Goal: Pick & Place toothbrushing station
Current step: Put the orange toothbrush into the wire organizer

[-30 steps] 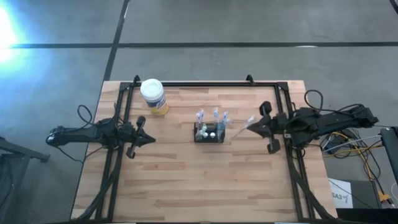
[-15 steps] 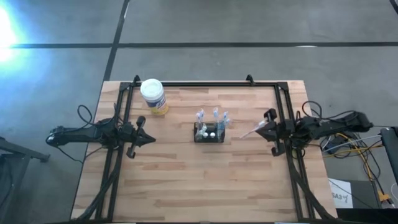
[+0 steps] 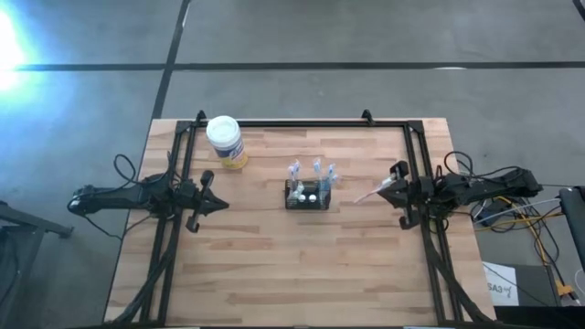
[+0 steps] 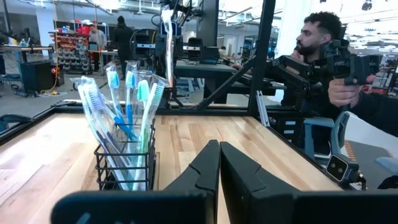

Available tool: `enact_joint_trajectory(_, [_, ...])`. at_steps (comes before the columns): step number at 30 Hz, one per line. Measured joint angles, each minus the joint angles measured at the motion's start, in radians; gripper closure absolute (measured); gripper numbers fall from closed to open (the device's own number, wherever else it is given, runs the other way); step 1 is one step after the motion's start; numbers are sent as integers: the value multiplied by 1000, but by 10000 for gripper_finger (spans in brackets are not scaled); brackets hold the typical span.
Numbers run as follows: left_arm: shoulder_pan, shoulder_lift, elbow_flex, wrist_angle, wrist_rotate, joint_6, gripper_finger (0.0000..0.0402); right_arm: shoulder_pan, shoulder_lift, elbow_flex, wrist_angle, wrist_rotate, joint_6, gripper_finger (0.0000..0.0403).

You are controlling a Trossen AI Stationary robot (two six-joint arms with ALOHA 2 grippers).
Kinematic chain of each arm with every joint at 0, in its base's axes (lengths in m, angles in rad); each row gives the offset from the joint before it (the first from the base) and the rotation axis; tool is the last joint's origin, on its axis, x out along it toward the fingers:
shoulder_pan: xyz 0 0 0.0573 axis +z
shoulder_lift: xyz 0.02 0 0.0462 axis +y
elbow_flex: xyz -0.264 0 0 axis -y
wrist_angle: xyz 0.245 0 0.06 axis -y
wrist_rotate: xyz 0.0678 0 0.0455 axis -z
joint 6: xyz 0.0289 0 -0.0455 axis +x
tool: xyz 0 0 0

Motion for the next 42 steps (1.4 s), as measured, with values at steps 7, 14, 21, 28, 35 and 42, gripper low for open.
enact_joint_trajectory(7, [0, 0, 0, 0, 0, 3, 385, 0, 7, 16, 0, 116, 2, 395])
enact_joint_trajectory(14, [0, 0, 0, 3, 0, 3, 385, 0, 133, 182, -74, 126, -7, 395])
enact_joint_trajectory(21, [0, 0, -1, 5, 0, 2, 385, 0, 400, 377, -115, 140, -14, 395])
enact_joint_trajectory(28, [0, 0, -2, 5, 0, -1, 385, 1, 673, 536, -103, 183, -38, 395])
enact_joint_trajectory(35, [0, 0, -2, 5, 0, -1, 385, 0, 884, 630, -68, 230, 62, 395])
enact_joint_trajectory(42, [0, 0, -2, 6, 0, -14, 385, 8, 1012, 627, -45, 404, 142, 395])
